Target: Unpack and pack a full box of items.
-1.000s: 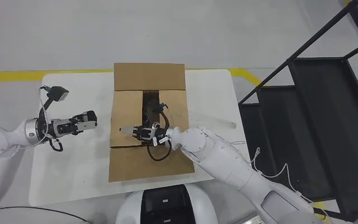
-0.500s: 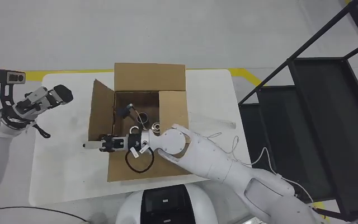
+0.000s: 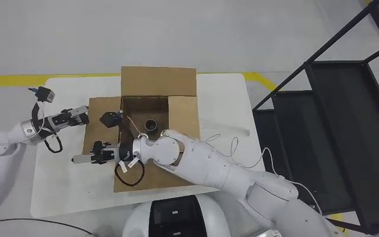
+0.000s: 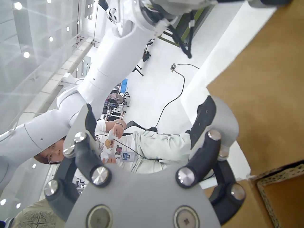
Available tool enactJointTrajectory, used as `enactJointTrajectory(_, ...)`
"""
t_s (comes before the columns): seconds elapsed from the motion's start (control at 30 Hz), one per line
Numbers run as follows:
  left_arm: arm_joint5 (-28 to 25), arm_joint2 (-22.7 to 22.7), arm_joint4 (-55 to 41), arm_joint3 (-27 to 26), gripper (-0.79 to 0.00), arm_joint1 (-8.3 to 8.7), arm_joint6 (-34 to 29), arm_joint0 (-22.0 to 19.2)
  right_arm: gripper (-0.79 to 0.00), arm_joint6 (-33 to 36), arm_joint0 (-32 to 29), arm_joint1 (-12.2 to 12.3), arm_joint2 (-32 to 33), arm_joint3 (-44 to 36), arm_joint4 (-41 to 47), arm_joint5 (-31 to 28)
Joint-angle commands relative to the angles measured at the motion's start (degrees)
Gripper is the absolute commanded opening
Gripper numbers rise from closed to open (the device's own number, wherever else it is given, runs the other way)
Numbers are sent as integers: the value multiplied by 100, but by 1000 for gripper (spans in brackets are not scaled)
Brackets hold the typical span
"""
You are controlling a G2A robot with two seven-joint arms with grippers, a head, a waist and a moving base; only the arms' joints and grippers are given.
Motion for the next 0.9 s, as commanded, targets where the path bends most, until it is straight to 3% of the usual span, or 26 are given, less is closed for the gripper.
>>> enactJointTrajectory(0.0, 122, 231, 211, 87, 0, -83, 158, -38, 0, 6, -185, 129, 261, -376, -98, 43)
enactJointTrajectory(0.27, 491, 957, 219, 373, 0, -469, 632, -272, 0, 431, -1374, 748, 1464, -2247, -886, 467)
enactJointTrajectory(0.5, 323, 1038, -64, 725, 0, -643, 491, -568, 0, 1225, -2345, 1131, 2276, -3579, -1535, 886)
enactJointTrajectory(0.67, -75, 625, -168, 710, 0, -549, 201, -724, 0, 1538, -2823, 1298, 2750, -3954, -1712, 1113)
enactJointTrajectory(0.87, -167, -248, -116, -320, 0, -238, -411, -659, 0, 1719, -3423, 1478, 3415, -4256, -1791, 1411)
